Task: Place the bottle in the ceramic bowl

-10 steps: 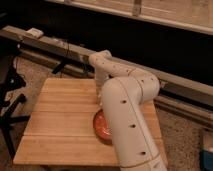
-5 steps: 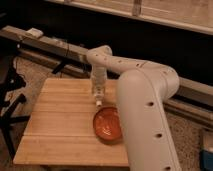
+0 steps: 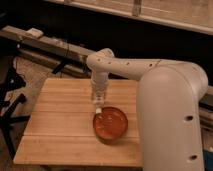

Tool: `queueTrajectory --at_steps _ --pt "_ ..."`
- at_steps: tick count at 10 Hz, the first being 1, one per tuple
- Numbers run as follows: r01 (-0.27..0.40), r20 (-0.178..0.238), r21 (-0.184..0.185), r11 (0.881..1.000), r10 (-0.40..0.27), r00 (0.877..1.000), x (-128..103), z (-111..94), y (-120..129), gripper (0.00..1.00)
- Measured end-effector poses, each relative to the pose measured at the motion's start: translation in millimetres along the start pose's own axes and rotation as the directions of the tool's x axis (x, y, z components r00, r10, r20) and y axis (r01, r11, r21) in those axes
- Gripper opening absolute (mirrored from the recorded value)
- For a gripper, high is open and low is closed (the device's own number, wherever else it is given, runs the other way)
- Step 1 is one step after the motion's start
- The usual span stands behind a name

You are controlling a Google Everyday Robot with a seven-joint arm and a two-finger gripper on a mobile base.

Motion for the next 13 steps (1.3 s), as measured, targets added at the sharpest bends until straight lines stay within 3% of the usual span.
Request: queueTrajectory --at_steps 4,5,7,11,13 --pt "-0.1 -0.049 0.032 0.994 0.101 0.994 39.9 -3.2 -12.2 0.01" --pt "-0.146 -0.09 0.058 0.988 0.15 0.985 52.1 0.8 -19.4 0.11" --pt "-0.182 -0.133 0.085 0.98 0.192 0.972 63.4 6.5 -19.2 0.31" --pt "-0.227 -0.192 0.144 0.963 0.253 0.948 83.6 18.2 -22.6 0.72" --pt "-0.24 -0.222 0.179 0.954 0.277 0.935 90.0 23.4 -25.9 0.8"
